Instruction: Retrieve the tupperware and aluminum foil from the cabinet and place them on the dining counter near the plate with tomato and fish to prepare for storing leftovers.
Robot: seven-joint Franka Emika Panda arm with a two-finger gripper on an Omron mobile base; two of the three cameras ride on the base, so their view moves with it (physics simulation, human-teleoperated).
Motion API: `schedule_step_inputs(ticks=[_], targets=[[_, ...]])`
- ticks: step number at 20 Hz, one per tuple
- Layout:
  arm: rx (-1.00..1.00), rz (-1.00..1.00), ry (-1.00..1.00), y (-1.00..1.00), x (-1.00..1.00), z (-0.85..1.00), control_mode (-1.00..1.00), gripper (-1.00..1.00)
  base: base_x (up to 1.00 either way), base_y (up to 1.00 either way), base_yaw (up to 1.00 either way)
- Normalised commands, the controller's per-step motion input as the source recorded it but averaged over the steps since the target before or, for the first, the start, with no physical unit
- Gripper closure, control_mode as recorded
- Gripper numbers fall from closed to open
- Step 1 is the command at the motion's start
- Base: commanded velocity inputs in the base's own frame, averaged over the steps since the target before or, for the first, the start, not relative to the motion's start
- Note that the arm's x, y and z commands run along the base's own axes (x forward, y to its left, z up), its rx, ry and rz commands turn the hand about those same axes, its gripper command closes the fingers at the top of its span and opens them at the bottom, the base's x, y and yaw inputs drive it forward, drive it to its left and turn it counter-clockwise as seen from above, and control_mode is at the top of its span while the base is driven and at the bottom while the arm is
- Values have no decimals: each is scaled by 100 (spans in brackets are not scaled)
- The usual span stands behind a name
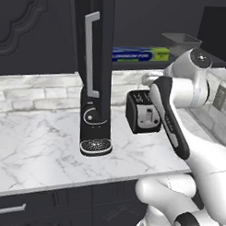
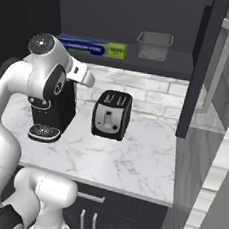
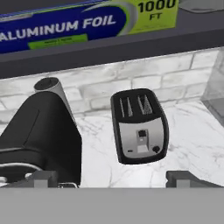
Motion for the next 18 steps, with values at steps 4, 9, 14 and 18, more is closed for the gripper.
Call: schedule_step_inputs(ticks=[4, 9, 14, 18], targets=[[5, -18, -14, 19, 3, 71, -100, -100, 0, 0, 0], [16, -30, 0, 24, 2, 53, -100, -100, 0, 0, 0], [35, -35, 3, 11, 0, 27, -100, -100, 0, 0, 0], [49, -29, 4, 1, 3, 4, -100, -100, 0, 0, 0]])
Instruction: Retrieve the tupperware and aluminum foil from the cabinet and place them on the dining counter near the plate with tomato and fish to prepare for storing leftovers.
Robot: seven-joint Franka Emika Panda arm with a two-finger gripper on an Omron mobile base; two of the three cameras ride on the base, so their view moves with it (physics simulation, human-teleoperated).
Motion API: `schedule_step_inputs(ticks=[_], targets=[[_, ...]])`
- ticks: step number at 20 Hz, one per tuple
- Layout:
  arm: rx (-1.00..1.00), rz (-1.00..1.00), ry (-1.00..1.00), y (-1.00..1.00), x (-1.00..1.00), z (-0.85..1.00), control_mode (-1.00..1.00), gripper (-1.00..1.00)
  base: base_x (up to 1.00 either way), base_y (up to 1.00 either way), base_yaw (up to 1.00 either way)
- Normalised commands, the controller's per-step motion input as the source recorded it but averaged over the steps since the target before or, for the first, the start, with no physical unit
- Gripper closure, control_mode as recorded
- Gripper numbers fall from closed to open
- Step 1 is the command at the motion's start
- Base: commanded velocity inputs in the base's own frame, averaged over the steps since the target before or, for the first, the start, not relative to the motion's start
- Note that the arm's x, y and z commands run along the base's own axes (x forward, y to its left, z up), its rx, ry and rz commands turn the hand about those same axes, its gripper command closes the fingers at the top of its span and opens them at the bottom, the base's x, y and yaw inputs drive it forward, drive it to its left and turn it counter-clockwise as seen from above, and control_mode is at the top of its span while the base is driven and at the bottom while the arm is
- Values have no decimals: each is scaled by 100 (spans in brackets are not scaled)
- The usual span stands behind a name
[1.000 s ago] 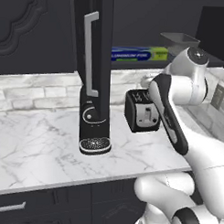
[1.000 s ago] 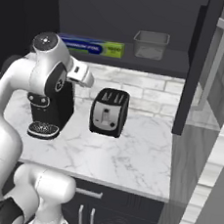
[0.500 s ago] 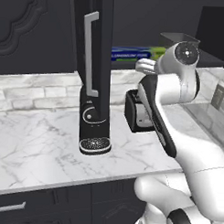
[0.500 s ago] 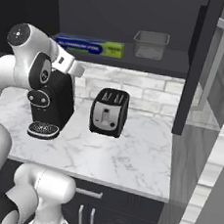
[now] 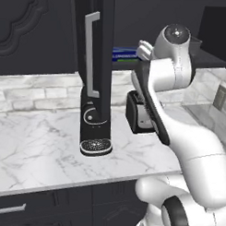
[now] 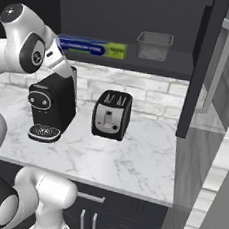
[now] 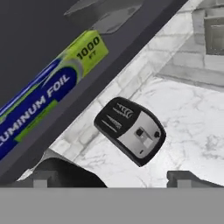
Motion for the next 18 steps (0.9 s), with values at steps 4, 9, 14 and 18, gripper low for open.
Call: schedule_step_inputs(ticks=[4, 9, 14, 18], targets=[[58, -10, 0, -1, 27, 0, -100, -100, 0, 0, 0], [49, -3, 0, -19, 43, 0, -100, -100, 0, 0, 0], [42, 0, -2, -5, 51, 10, -100, -100, 0, 0, 0], [33, 0, 4, 4, 43, 19, -100, -100, 0, 0, 0]])
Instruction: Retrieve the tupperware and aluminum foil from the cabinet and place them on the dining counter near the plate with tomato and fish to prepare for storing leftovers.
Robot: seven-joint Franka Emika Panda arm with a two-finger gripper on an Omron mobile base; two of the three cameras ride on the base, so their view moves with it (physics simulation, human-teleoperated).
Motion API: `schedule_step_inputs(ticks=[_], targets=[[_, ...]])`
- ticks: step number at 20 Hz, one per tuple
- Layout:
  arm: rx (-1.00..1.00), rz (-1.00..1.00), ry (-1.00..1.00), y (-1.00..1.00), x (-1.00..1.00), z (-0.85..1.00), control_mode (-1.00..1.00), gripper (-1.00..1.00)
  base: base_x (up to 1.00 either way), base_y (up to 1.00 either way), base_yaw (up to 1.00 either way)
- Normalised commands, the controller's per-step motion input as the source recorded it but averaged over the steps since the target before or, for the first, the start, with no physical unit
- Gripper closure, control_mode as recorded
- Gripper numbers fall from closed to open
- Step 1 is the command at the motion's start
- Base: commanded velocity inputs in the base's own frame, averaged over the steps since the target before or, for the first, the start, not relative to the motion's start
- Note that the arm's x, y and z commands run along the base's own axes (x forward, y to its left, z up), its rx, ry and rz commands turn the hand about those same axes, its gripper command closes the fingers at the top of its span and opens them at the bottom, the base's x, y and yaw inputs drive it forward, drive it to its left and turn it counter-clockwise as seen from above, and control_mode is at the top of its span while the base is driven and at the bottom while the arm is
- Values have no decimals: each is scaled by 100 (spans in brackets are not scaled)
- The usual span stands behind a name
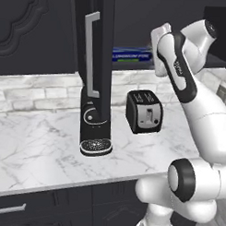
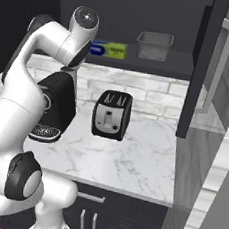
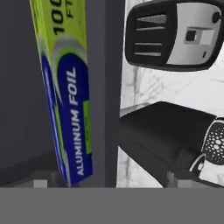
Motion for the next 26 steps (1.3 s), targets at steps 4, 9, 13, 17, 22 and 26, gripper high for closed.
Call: schedule_step_inputs(ticks=[4, 9, 13, 17, 22, 26], targets=[[29, 0, 18, 17, 31, 3, -100, -100, 0, 0, 0], [21, 0, 24, 17, 28, 4, -100, -100, 0, 0, 0], [14, 0, 9, 1, 39, 38, -100, -100, 0, 0, 0], [12, 0, 0, 0, 34, 26, -100, -100, 0, 0, 0], [3, 1, 0, 0, 35, -9, -100, -100, 0, 0, 0], [0, 0, 0, 0, 43, -11, -100, -100, 0, 0, 0]])
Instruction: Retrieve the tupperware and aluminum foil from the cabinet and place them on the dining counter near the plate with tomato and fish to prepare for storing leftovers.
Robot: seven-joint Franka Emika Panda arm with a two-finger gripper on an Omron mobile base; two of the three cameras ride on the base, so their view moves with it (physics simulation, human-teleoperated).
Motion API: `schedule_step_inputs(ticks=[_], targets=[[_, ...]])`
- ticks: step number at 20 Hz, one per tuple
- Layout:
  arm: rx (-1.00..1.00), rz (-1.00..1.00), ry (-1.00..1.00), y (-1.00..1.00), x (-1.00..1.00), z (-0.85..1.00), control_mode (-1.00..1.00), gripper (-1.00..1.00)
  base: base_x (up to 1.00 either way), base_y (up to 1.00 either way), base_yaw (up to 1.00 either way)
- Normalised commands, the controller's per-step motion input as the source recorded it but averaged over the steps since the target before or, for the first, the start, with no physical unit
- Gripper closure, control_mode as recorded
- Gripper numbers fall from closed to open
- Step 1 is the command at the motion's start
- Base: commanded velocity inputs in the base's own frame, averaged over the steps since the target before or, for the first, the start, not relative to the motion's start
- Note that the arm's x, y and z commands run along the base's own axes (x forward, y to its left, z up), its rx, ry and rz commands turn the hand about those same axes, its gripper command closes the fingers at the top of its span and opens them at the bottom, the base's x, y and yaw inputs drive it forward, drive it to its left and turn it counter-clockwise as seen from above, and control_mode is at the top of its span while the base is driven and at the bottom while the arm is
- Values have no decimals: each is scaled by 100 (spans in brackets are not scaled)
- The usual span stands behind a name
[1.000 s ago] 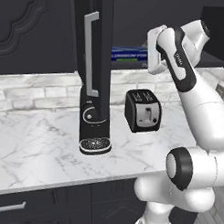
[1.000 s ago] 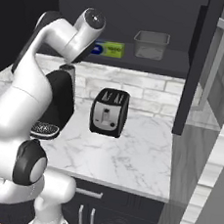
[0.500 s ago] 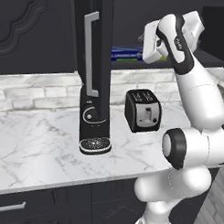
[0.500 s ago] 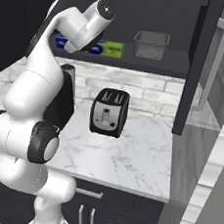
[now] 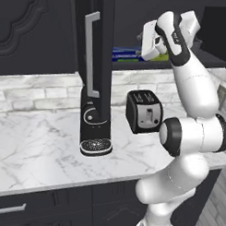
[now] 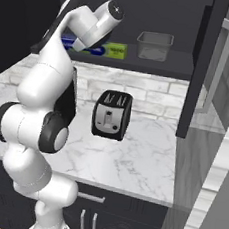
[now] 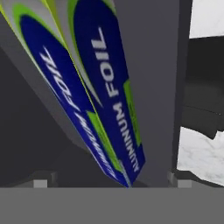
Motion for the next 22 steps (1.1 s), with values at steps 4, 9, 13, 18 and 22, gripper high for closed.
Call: schedule_step_inputs(ticks=[4, 9, 13, 18, 22], targets=[[0, 0, 0, 0, 43, -3, -100, -100, 0, 0, 0], [0, 0, 8, 0, 26, 0, -100, -100, 0, 0, 0], [0, 0, 17, 0, 14, -7, -100, -100, 0, 0, 0], [0, 0, 16, 0, 30, -10, -100, -100, 0, 0, 0], [0, 3, 13, 0, 34, -19, -100, -100, 0, 0, 0]])
